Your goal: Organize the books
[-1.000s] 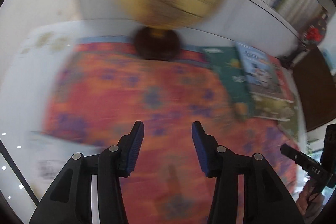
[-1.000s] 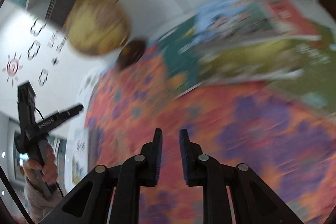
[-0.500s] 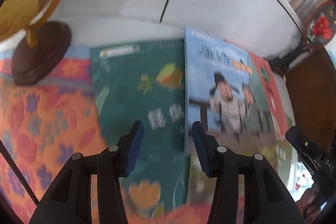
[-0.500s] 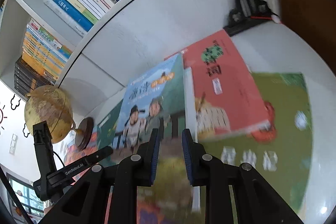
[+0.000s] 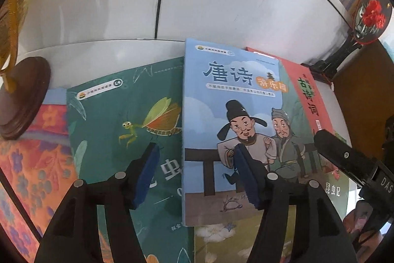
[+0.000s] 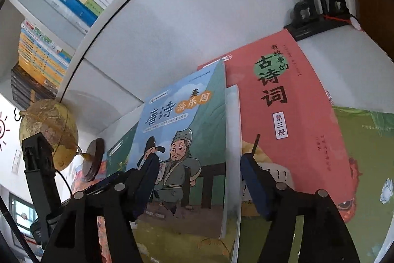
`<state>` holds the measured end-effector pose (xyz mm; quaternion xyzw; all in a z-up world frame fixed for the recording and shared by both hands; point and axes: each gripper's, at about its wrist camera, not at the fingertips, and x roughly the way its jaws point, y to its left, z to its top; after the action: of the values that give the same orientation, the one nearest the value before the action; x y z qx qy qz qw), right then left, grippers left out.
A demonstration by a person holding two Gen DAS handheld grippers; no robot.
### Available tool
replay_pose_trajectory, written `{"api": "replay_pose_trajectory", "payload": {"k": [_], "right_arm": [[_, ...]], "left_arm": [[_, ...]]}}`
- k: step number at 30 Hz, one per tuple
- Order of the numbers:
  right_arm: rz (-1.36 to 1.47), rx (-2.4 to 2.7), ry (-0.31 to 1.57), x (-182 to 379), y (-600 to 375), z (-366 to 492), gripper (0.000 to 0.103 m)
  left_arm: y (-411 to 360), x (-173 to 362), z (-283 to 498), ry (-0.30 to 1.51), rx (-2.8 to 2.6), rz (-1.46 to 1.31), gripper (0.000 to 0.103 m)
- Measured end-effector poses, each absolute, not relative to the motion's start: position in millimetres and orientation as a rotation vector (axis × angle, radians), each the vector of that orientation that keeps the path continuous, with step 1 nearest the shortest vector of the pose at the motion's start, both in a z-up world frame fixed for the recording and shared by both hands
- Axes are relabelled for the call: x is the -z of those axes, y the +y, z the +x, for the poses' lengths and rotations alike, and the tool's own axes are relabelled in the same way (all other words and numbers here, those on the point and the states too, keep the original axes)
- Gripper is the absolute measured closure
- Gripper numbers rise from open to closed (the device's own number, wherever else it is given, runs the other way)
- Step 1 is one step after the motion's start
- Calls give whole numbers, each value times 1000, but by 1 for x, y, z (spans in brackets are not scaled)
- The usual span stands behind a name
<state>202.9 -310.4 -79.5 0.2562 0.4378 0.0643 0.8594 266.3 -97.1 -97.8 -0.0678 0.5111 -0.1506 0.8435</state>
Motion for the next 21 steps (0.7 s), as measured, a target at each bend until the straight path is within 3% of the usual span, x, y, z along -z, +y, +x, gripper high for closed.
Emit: {"api": "replay_pose_trajectory", "payload": {"k": [11, 21], "right_arm": [[381, -173, 963, 76, -285, 191, 35], [266, -188, 1035, 72, -242, 127, 35]], "left_arm": [[-106, 95, 242, 1095, 428, -96, 43], [-76, 91, 166, 1143, 439, -42, 43]]}}
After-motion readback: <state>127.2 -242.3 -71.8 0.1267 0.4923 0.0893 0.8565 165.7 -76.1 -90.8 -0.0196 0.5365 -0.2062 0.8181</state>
